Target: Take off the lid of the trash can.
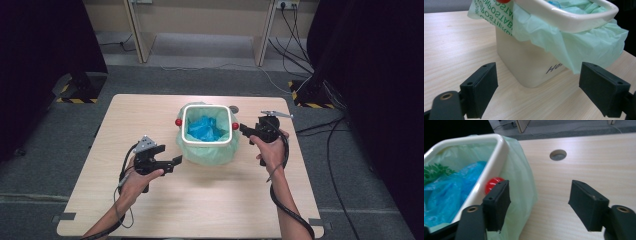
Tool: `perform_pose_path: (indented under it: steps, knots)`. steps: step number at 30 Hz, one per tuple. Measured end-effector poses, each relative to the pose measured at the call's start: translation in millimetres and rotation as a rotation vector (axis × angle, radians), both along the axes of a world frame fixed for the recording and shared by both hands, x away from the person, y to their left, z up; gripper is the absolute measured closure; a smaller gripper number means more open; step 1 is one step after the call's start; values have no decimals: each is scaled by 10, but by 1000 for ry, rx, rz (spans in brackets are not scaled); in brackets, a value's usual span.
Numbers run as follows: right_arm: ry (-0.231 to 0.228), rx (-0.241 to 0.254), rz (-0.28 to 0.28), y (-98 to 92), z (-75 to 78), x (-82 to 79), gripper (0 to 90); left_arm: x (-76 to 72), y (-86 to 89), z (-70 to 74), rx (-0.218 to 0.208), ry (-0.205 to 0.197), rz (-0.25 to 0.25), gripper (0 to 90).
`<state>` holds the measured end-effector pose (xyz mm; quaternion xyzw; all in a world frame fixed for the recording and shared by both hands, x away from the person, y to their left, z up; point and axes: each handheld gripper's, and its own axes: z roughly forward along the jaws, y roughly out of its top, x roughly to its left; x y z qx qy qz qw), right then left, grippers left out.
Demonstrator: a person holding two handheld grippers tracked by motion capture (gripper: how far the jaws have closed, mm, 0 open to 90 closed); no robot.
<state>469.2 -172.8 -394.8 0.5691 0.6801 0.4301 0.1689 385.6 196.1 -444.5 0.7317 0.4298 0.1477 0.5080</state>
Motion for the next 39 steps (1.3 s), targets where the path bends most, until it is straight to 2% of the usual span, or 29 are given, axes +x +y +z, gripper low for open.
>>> perform_pose_path:
  steps: [3, 4, 10, 15, 27, 39]
  knots:
    - [-18, -11, 11, 29, 55, 10, 394, -2, -18, 14, 3, -6, -4, 146]
    - [-32, -19, 25, 79, 116, 27, 425, -4, -39, 30, 6, -11, -7, 146]
    - [-58, -33, 30, 185, 242, 76, 444, -5, -61, 70, 4, -25, -11, 147]
    - [-56, -47, 34, 261, 281, 135, 459, 7, -55, 73, 5, -24, -7, 147]
    - [-30, -71, 43, 437, 255, 253, 468, 20, -35, 87, 5, -25, -3, 147]
    - [-15, -110, 47, 575, 242, 347, 493, 62, -148, 197, -6, -54, -16, 146]
